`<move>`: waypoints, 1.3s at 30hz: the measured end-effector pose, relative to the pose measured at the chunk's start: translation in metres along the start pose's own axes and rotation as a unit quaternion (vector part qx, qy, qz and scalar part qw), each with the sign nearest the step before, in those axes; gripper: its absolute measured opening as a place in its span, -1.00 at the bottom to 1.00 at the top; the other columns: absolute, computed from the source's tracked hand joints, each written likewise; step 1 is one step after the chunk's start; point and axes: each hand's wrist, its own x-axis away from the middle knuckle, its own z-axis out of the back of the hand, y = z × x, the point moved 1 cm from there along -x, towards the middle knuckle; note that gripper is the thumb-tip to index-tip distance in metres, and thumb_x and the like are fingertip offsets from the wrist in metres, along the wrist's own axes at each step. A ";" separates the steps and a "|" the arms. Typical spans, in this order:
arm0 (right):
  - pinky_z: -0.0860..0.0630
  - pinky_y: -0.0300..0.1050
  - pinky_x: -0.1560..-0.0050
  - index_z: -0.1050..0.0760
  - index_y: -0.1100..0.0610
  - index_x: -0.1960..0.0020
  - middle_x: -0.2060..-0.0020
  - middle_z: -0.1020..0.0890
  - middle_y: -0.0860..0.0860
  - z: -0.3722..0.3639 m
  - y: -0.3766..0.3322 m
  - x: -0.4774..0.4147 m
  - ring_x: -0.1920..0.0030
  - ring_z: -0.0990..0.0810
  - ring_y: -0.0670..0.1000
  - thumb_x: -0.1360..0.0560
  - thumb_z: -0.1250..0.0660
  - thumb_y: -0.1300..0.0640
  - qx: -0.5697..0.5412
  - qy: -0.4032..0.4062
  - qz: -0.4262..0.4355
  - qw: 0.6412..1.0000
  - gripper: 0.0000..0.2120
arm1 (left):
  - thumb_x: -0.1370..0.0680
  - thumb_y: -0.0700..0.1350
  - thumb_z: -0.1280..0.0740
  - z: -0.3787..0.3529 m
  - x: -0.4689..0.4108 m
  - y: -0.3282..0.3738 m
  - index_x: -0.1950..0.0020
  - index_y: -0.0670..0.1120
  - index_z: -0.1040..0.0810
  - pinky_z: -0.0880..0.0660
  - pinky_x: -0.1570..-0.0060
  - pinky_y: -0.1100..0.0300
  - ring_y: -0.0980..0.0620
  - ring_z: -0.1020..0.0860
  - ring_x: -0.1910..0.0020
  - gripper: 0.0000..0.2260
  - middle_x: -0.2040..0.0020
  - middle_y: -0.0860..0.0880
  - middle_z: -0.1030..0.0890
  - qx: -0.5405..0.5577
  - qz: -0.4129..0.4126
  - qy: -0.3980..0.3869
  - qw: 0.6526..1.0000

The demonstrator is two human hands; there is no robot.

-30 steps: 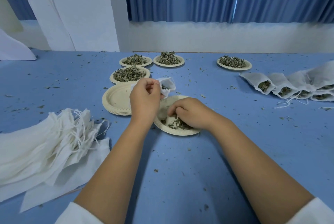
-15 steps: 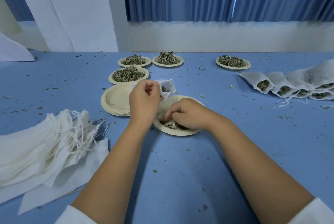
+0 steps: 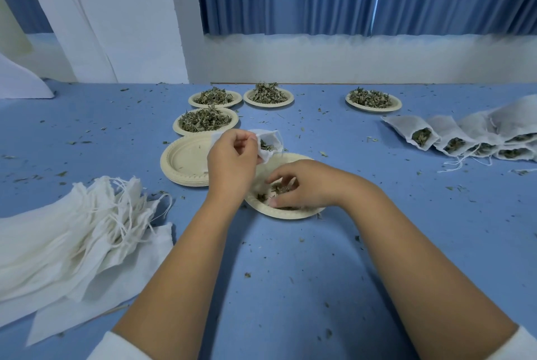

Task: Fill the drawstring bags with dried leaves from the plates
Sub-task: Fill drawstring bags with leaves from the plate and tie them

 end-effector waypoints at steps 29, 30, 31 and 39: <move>-0.47 -0.35 0.30 -0.69 -0.01 0.15 0.33 -0.68 -0.15 0.005 -0.005 0.000 0.36 -0.53 -0.22 -0.44 -0.46 0.22 -0.208 0.164 0.089 0.960 -0.87 | -0.57 -0.15 -0.34 0.008 0.003 0.010 0.08 -0.04 -0.61 -0.60 -0.04 -0.10 -0.04 -0.64 0.06 -0.93 0.14 -0.05 -0.67 -0.010 -0.020 0.007 1.000; -0.52 -0.28 0.24 -0.69 -0.01 0.14 0.30 -0.70 -0.09 0.010 -0.004 0.001 0.34 -0.55 -0.19 -0.44 -0.47 0.21 -0.267 0.191 0.088 0.941 -0.88 | -0.57 -0.16 -0.35 0.009 0.003 0.011 0.07 -0.05 -0.62 -0.60 -0.04 -0.10 -0.06 -0.65 0.05 -0.94 0.14 -0.07 -0.67 0.001 -0.011 0.005 1.000; -0.54 -0.26 0.18 -0.69 0.00 0.13 0.28 -0.71 -0.04 0.014 -0.002 0.002 0.32 -0.57 -0.16 -0.44 -0.48 0.20 -0.326 0.218 0.086 0.916 -0.89 | -0.56 -0.16 -0.35 0.009 0.003 0.011 0.06 -0.07 -0.62 -0.60 -0.04 -0.11 -0.08 -0.65 0.05 -0.94 0.13 -0.09 -0.67 0.010 -0.004 0.001 1.000; -0.56 -0.30 0.13 -0.64 0.22 0.05 0.25 -0.68 0.00 0.005 -0.007 -0.007 0.21 -0.66 -0.09 -0.52 -0.35 0.33 -0.689 0.210 0.094 0.687 -0.90 | -0.55 -0.17 -0.38 -0.003 0.011 0.015 0.10 -0.08 -0.65 -0.61 -0.03 -0.13 -0.12 -0.66 0.08 -0.93 0.17 -0.10 -0.69 0.021 0.005 -0.051 0.998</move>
